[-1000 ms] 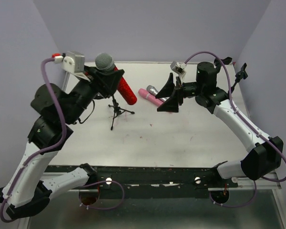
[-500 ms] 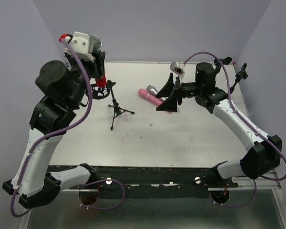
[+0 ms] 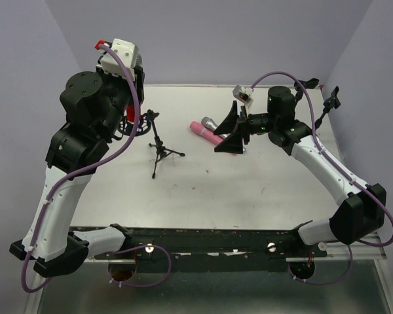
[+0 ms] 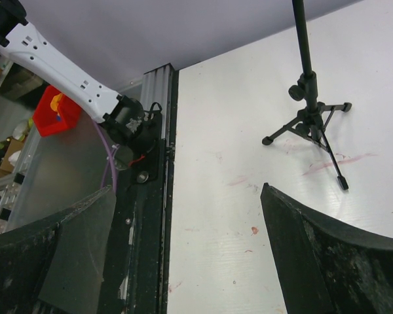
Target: Attach the microphones to the stand
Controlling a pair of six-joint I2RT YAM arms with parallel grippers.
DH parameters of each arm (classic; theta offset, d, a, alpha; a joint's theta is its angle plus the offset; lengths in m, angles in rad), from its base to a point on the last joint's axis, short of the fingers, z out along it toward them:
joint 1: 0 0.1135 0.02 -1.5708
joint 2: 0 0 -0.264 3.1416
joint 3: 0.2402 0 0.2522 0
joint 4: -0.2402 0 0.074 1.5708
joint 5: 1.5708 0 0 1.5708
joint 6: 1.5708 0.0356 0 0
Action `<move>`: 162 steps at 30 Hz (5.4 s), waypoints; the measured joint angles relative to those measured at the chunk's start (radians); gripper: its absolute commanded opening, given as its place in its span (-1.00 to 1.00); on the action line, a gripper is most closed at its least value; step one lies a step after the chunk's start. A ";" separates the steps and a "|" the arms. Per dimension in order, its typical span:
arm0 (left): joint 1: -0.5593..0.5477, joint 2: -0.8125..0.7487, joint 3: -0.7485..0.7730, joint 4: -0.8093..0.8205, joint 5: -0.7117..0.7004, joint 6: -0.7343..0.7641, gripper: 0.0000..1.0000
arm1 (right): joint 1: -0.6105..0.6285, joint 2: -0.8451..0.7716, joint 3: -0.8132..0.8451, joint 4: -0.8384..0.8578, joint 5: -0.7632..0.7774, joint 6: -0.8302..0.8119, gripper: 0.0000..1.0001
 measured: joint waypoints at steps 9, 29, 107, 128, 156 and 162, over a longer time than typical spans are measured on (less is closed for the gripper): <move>0.000 -0.019 -0.001 -0.032 0.005 0.000 -1.00 | 0.000 0.009 0.000 0.000 0.000 0.000 1.00; 0.042 0.034 0.071 -0.143 0.069 -0.057 -1.00 | 0.000 0.011 0.000 0.000 0.000 -0.001 1.00; 0.138 0.053 -0.188 -0.177 0.332 -0.232 -1.00 | 0.272 0.093 -0.146 -0.187 0.055 -0.685 0.99; 0.138 -0.884 -0.725 0.129 -0.026 -0.235 -1.00 | 0.729 0.722 0.680 -0.655 0.436 -1.048 0.87; 0.138 -1.088 -0.686 0.014 -0.148 -0.126 -1.00 | 0.813 1.062 0.934 -0.538 0.731 -0.870 -0.38; 0.138 -1.086 -0.684 -0.019 -0.113 -0.162 -1.00 | 0.820 1.059 0.934 -0.547 0.702 -0.937 -0.84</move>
